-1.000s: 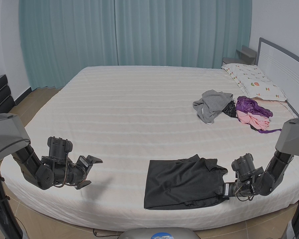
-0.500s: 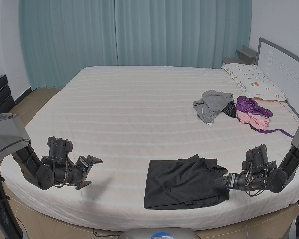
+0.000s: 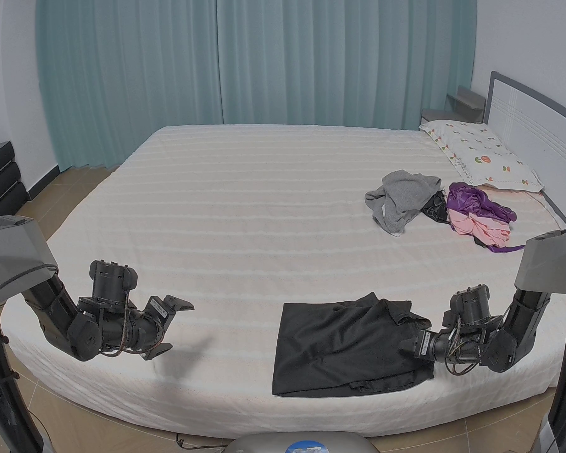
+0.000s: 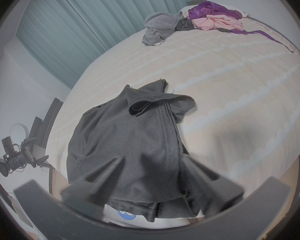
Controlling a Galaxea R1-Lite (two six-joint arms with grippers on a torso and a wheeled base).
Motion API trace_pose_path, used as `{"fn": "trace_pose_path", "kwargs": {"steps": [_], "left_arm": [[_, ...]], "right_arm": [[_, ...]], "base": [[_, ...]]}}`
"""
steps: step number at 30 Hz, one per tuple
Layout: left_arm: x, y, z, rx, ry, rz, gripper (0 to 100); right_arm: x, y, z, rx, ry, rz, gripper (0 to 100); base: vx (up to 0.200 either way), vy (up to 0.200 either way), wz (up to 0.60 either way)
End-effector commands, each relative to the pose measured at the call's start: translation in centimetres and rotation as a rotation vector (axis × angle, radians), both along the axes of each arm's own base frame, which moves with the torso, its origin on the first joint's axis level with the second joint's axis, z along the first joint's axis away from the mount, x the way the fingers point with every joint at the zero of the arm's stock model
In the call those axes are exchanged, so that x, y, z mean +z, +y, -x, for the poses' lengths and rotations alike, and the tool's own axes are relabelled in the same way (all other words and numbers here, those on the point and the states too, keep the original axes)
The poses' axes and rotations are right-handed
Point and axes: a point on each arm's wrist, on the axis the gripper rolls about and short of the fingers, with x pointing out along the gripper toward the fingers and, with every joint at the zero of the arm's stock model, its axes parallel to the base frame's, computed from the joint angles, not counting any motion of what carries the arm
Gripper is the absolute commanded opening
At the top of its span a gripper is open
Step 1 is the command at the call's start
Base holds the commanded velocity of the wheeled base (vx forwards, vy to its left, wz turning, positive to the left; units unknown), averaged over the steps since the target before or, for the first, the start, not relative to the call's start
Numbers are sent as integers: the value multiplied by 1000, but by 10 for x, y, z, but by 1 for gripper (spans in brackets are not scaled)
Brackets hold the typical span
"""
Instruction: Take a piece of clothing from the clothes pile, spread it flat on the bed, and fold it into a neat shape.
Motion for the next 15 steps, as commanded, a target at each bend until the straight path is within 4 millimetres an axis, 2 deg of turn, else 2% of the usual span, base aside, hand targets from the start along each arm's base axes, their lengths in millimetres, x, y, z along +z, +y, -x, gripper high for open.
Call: {"fn": "trace_pose_path", "kwargs": {"steps": [1,7,15], "left_arm": [[-1,0,0,0,1,-2,100],[-1,0,0,0,1,-2,100],[-1,0,0,1,2,-1,100]], "right_arm": [[-6,-4,2,-15,21,9,0],[7,-18,7,-56,2,7,0],[8,-25,35,-52,58,25,0]], "base": [[0,0,0],[0,0,0],[0,0,0]]}}
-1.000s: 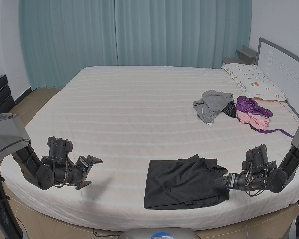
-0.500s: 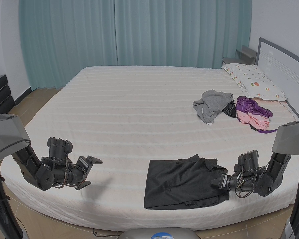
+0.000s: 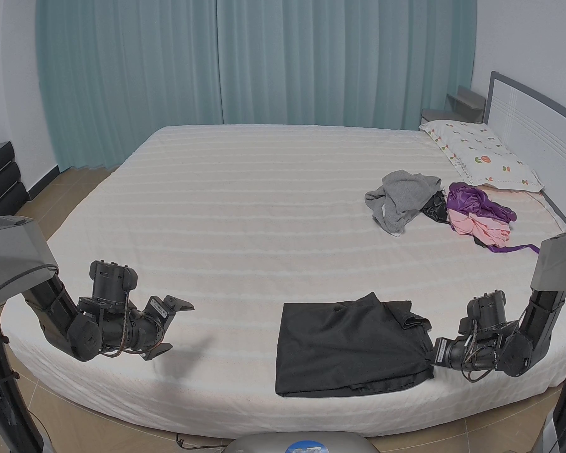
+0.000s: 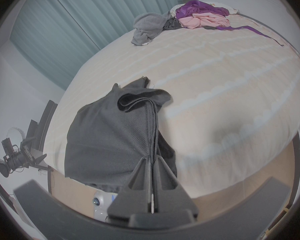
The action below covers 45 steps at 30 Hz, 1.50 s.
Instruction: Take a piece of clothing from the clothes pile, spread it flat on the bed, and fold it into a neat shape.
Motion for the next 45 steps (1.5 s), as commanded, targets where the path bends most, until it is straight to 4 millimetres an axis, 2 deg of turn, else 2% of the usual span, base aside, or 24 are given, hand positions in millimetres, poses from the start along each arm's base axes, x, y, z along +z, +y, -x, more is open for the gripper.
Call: {"fn": "trace_pose_path", "kwargs": {"steps": [1,7,8,13,16,20,22,30,34,37,38,42,45], "left_arm": [[0,0,0,1,2,1,100],[0,0,0,1,2,1,100],[0,0,0,1,2,1,100],[0,0,0,1,0,1,100],[0,0,0,1,2,1,100],[0,0,0,1,2,1,100],[0,0,0,1,2,1,100],[-1,0,1,-3,5,-4,100],[-1,0,1,-4,4,-5,100],[-1,0,1,-4,4,-5,100],[-1,0,1,-4,4,-5,100],[-1,0,1,-4,4,-5,100],[-1,0,1,-4,3,-5,100]], "right_arm": [[2,-5,12,-9,17,7,0],[-1,-9,23,-5,55,22,0],[-2,-8,25,4,61,28,100],[3,-8,21,6,24,24,100],[15,-6,14,3,-72,-1,100],[25,-1,1,8,-140,-19,100],[28,2,-15,-4,-177,-28,100],[11,22,-53,-7,-164,-59,100],[-7,25,-71,-30,-158,-65,100],[-11,25,-79,-55,-167,-66,100],[-11,25,-80,-57,-170,-67,0],[-9,17,-88,-97,-190,-61,0],[-6,4,-94,-137,-208,-59,0]], "base": [[0,0,0],[0,0,0],[0,0,0],[0,0,0],[0,0,0],[0,0,0],[0,0,0],[0,0,0],[0,0,0],[0,0,0],[0,0,0],[0,0,0],[0,0,0]]}}
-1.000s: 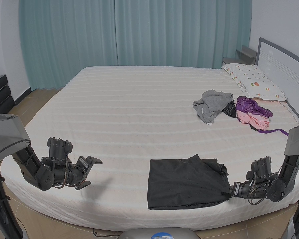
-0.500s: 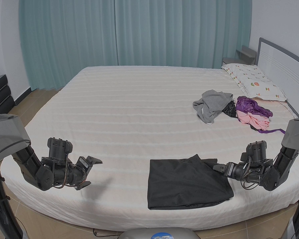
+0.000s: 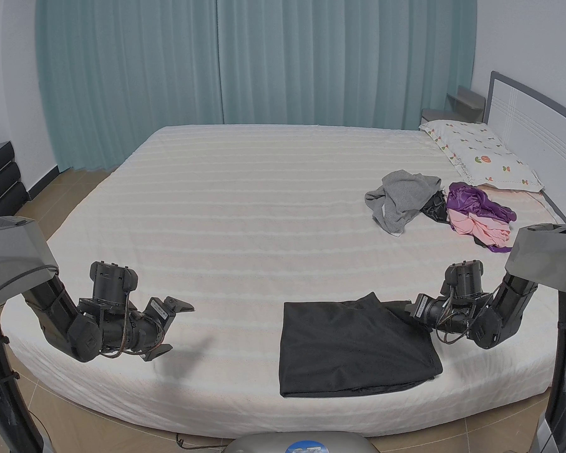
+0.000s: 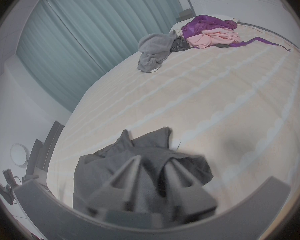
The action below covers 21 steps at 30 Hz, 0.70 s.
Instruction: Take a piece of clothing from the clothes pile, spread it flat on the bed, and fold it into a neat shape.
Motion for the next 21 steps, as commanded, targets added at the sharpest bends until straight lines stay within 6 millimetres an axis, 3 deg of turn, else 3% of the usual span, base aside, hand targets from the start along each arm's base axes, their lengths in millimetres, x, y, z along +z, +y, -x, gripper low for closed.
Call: {"fn": "trace_pose_path", "kwargs": {"steps": [1,5,16,17,21], "left_arm": [[0,0,0,0,2,0,100],[0,0,0,4,2,4,100],[0,0,0,0,2,0,100],[0,0,0,0,0,1,100],[-1,0,0,1,-1,-4,100]], "right_arm": [[-5,-16,-8,-50,-3,-1,0],[-5,-28,-10,-105,1,-31,0],[-13,-27,-14,-136,17,-80,0],[-13,-28,-15,-137,15,-85,100],[-6,-32,-9,-152,21,-148,100]], "base": [[0,0,0],[0,0,0],[0,0,0],[0,0,0],[0,0,0]]}}
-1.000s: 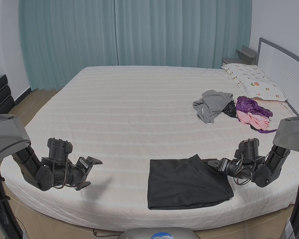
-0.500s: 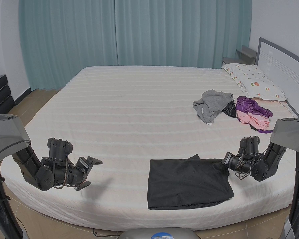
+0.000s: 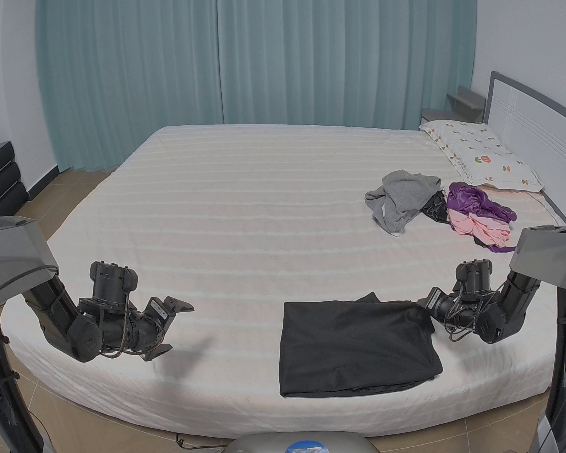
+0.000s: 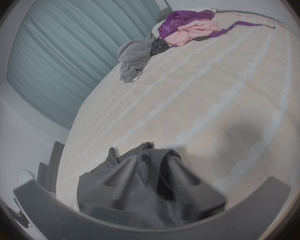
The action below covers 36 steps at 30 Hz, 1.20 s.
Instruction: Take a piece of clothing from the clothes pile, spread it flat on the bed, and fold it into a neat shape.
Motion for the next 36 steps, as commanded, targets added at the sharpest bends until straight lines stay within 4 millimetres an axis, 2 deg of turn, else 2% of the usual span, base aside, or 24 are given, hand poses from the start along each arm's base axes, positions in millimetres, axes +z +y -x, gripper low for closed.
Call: {"fn": "trace_pose_path", "kwargs": {"steps": [1,7,14,28,36], "left_arm": [[-1,0,0,0,2,-3,100],[-1,-2,0,-4,0,-7,100],[-3,-5,5,30,12,-43,100],[-3,-11,10,12,-10,-38,100],[-2,-18,14,-2,-8,-27,100]], "right_arm": [[8,-4,10,-13,6,-55,100],[26,-5,52,72,1,-147,100],[14,3,71,111,52,-169,100],[13,9,78,145,87,-212,100],[13,11,79,148,87,-208,100]], "base": [[0,0,0],[0,0,0],[0,0,0],[0,0,0],[0,-200,0]]}}
